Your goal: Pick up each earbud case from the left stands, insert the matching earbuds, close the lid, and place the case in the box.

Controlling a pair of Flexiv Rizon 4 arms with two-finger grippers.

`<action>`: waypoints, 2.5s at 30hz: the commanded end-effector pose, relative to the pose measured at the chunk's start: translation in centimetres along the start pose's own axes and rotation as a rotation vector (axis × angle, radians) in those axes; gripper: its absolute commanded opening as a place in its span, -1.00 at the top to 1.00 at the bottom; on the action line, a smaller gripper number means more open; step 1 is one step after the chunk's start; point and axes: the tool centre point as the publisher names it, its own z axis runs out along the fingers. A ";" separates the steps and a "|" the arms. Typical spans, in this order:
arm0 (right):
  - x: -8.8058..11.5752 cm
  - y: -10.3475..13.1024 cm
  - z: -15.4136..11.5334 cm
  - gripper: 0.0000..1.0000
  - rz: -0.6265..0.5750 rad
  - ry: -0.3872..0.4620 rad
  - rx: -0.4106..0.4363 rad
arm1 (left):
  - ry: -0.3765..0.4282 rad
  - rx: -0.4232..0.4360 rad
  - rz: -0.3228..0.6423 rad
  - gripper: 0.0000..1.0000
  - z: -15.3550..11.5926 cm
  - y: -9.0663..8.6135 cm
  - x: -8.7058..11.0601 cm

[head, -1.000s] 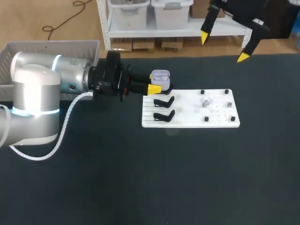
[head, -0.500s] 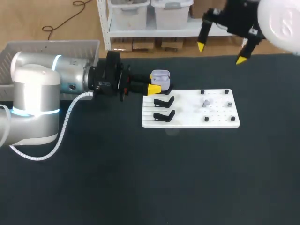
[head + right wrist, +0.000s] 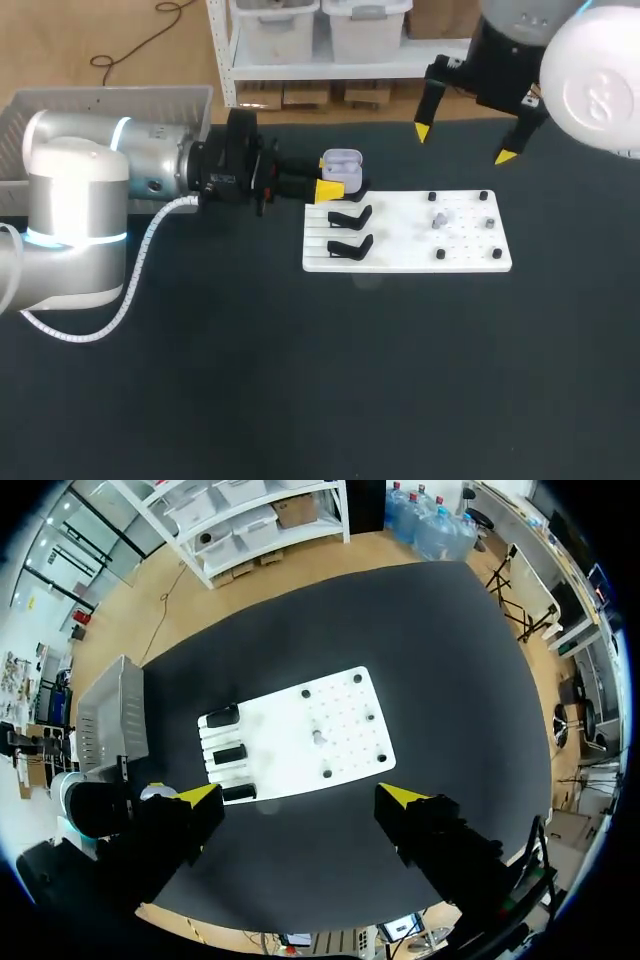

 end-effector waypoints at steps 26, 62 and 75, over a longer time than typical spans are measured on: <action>0.0 0.1 0.0 -1.00 0.001 0.002 0.002 | -0.001 0.000 0.001 1.00 0.0 0.0 0.1; 0.8 -2.7 12.6 -1.00 -0.054 0.016 0.006 | -0.001 0.000 0.001 1.00 0.0 0.0 0.1; -0.3 -2.7 14.3 -0.28 -0.040 -0.011 -0.038 | -0.001 0.000 0.001 1.00 0.0 0.0 0.1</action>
